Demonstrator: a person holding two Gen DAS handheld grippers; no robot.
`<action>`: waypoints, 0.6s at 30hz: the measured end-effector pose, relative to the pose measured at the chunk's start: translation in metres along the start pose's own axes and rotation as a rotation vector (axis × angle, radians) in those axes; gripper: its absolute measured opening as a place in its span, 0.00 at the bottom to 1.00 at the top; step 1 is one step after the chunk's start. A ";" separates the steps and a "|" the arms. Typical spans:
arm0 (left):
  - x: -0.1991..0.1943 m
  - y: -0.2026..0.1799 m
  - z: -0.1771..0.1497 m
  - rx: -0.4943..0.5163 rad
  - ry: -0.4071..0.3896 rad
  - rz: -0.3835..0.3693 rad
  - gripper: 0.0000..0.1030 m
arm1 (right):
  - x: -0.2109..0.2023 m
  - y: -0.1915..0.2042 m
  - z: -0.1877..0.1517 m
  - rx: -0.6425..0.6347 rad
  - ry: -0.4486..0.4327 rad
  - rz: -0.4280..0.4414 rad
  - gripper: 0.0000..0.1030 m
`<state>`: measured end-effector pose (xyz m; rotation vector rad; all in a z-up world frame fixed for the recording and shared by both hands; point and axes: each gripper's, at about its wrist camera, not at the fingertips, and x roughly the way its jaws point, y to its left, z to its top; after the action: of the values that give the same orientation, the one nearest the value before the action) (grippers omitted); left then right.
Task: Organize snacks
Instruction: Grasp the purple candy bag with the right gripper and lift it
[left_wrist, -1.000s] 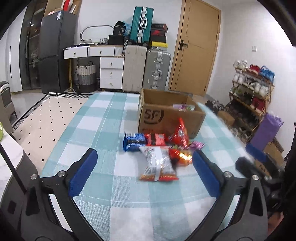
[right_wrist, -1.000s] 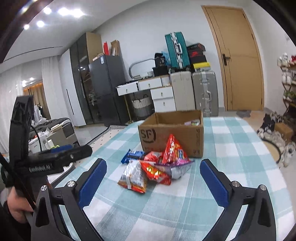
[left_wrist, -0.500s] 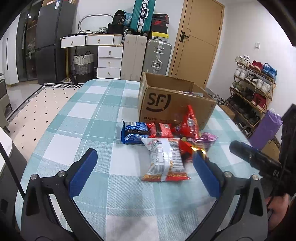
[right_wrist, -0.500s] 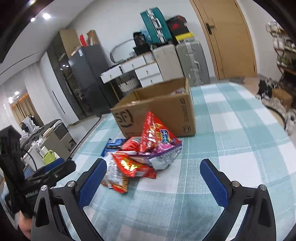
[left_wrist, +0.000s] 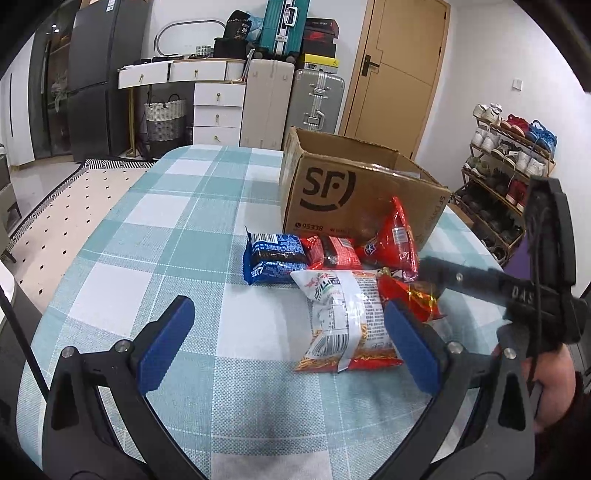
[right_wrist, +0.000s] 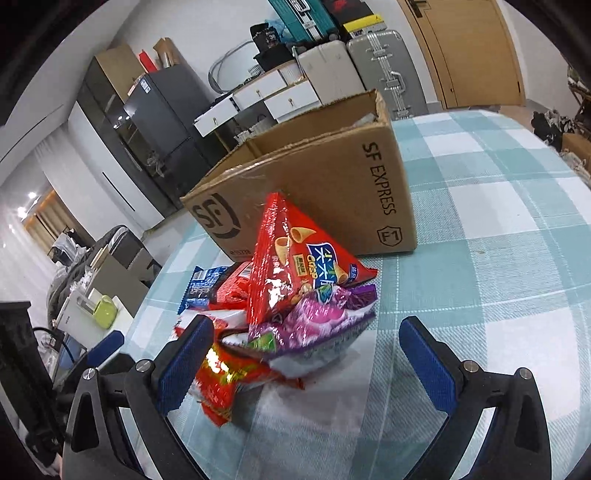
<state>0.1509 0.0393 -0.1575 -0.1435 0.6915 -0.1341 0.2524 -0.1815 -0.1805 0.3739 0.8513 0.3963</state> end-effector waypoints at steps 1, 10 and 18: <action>0.001 -0.001 -0.001 0.002 0.001 0.001 0.99 | 0.004 -0.001 0.002 0.006 0.003 0.009 0.99; 0.013 0.002 -0.009 0.028 0.015 0.023 0.99 | 0.026 0.000 0.004 -0.008 0.041 0.050 0.76; 0.006 0.007 -0.008 0.026 0.014 0.060 0.99 | 0.023 -0.009 -0.005 -0.002 0.055 0.055 0.33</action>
<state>0.1509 0.0450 -0.1682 -0.0972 0.7072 -0.0866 0.2636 -0.1772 -0.2026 0.3870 0.8957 0.4603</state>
